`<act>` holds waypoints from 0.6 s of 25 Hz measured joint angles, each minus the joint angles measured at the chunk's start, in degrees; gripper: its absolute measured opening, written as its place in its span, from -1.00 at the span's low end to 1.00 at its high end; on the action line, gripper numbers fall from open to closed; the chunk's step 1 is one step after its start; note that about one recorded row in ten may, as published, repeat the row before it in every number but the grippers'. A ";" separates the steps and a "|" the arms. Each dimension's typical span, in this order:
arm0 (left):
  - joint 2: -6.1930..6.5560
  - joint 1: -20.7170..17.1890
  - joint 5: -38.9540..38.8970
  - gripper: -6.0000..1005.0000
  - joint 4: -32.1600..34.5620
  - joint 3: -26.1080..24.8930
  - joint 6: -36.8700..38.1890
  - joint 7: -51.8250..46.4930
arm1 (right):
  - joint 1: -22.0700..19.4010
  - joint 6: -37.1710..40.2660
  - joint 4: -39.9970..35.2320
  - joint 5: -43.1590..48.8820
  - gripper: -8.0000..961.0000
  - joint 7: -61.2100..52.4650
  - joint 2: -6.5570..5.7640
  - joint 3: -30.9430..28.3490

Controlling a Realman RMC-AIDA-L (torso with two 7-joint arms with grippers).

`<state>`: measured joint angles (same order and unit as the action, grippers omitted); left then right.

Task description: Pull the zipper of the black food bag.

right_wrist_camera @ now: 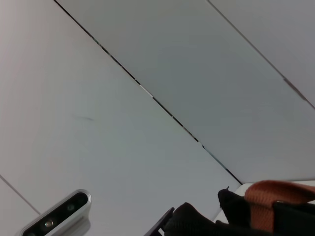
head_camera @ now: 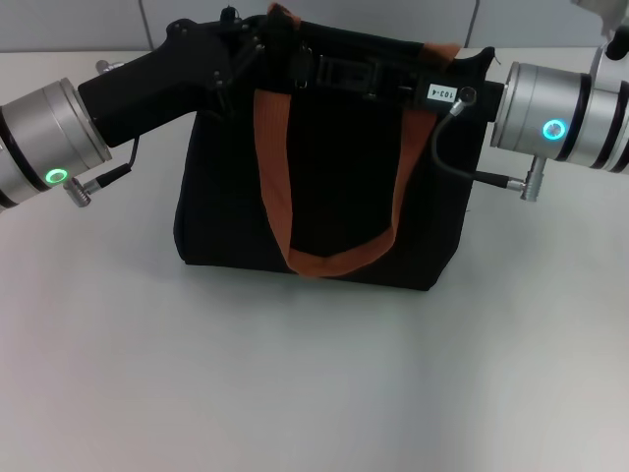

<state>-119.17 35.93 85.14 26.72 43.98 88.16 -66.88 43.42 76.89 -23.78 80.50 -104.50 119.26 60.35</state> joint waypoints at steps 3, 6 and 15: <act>0.00 0.00 -0.09 -0.95 0.00 0.05 0.06 0.00 | -0.30 -0.03 0.03 -0.20 -0.52 0.07 0.01 -0.31; -0.01 0.01 -0.18 -0.95 0.00 0.06 0.14 0.00 | -0.43 -0.24 0.01 -0.25 -0.61 0.11 0.01 -0.46; -0.01 0.14 -0.31 -0.95 0.00 0.00 -0.04 0.17 | -0.46 -0.28 -0.12 -0.23 -0.98 0.19 0.00 -0.50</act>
<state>-119.18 36.07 84.84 26.72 43.98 88.13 -66.71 42.95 76.61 -23.90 80.27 -104.31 119.26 59.85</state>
